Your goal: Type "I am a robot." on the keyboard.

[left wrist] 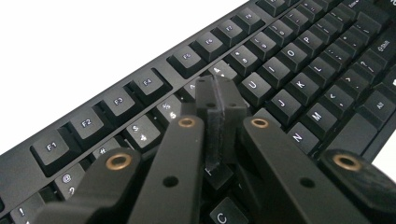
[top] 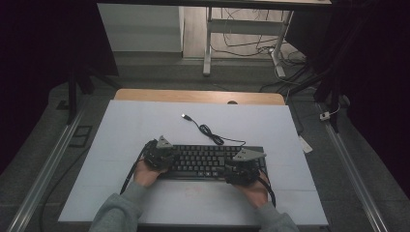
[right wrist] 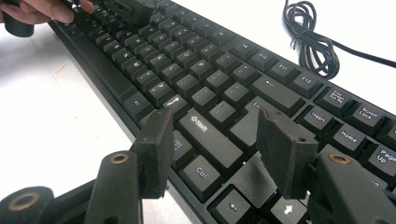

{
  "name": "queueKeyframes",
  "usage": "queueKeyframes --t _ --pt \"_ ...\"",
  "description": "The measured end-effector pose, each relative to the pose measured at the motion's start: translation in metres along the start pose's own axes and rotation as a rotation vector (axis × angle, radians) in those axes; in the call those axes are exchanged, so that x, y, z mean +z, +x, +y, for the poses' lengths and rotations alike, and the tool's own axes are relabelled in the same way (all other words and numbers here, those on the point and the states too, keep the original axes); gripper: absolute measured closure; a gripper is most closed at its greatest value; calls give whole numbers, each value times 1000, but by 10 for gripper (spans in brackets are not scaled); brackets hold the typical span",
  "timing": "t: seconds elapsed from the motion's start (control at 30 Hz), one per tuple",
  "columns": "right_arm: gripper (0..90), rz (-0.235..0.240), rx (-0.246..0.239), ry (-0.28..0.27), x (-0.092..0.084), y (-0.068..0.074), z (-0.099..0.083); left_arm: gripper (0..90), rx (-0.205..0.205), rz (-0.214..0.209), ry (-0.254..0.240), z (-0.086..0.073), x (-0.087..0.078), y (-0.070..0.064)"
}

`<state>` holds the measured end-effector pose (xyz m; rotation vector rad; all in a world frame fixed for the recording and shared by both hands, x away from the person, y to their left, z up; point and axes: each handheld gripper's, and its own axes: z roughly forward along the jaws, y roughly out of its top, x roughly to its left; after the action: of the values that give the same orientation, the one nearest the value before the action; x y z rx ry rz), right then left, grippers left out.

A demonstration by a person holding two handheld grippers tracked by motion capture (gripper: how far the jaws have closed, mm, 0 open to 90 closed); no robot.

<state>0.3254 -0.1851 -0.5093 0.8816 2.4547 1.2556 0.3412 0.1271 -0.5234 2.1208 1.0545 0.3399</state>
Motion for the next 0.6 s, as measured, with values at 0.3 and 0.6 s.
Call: queueKeyframes --t 0.3,0.6 --pt "468 -4 4 -5 0 0 0 889 32 18 -21 1 -6 -2" --pt "468 -8 8 -16 -3 -2 0 768 -9 -14 -94 -6 -47 -3"
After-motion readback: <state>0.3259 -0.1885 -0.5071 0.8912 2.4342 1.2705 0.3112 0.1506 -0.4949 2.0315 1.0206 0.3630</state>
